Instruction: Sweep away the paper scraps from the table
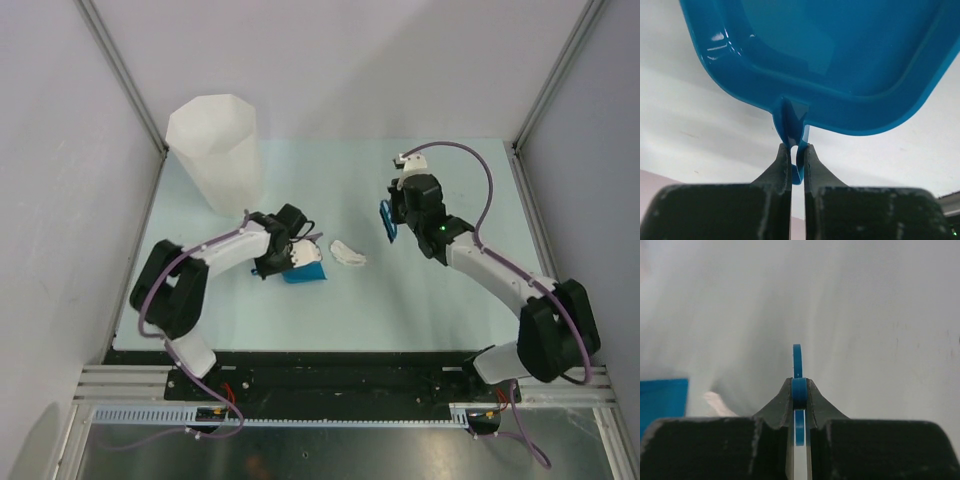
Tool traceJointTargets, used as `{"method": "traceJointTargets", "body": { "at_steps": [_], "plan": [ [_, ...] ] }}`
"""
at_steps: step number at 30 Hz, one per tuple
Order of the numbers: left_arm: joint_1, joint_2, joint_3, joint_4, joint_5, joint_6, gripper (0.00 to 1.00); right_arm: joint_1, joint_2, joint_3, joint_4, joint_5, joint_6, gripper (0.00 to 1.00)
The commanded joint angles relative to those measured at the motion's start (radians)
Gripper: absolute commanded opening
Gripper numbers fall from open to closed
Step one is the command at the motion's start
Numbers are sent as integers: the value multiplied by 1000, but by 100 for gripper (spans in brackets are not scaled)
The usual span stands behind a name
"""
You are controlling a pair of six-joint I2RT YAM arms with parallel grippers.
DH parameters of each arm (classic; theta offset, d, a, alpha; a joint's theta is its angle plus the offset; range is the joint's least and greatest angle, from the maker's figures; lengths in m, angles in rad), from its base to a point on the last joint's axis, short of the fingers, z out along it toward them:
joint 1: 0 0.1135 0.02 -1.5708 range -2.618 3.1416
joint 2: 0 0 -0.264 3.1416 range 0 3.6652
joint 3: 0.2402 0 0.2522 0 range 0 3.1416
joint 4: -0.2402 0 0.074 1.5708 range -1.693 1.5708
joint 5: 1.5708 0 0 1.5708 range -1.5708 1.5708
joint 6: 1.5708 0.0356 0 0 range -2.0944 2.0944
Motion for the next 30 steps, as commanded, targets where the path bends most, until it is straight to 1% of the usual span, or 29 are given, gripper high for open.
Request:
{"method": "traceJointTargets", "body": {
  "at_steps": [1, 2, 3, 6, 7, 9, 12, 13, 14, 15, 16, 18, 21, 25, 30],
  "plan": [
    [-8, 98, 107, 11, 6, -17, 0, -1, 73, 8, -120, 167, 188, 0],
    [-8, 112, 116, 11, -6, -11, 0, 16, 92, 8, -145, 207, 190, 0],
    [-11, 133, 132, 11, -9, -8, 0, 22, 99, 8, -152, 215, 193, 0],
    [-23, 152, 150, 11, -18, -6, 0, 50, 132, 8, -172, 160, 214, 0],
    [-27, 154, 153, 11, -18, -6, 0, 58, 144, 10, -169, 116, 231, 0],
    [-37, 161, 159, 11, -23, -6, 0, 88, 179, 10, -149, 82, 251, 0],
    [-48, 177, 165, 11, -35, -6, 0, 114, 211, 13, -68, -45, 323, 0],
    [-51, 183, 168, 11, -35, -6, 0, 128, 218, 13, -35, -137, 366, 0],
    [-54, 187, 172, 11, -38, -5, 0, 136, 227, 22, 36, -177, 391, 0],
    [-60, 189, 173, 11, -37, -6, 0, 144, 241, 30, 56, -194, 409, 0],
    [-62, 190, 175, 11, -35, -6, 0, 154, 247, 45, 70, -251, 421, 0],
    [-65, 190, 178, 11, -32, -9, 0, 165, 247, 71, 87, -256, 438, 0],
    [-65, 190, 182, 13, -25, -16, 0, 180, 219, 86, 84, -214, 420, 0],
    [-63, 180, 188, 25, -11, -26, 0, 182, 175, 93, 26, -121, 374, 0],
    [-62, 174, 208, 36, 12, -45, 0, 180, 107, 94, -45, -44, 322, 0]
  ]
}}
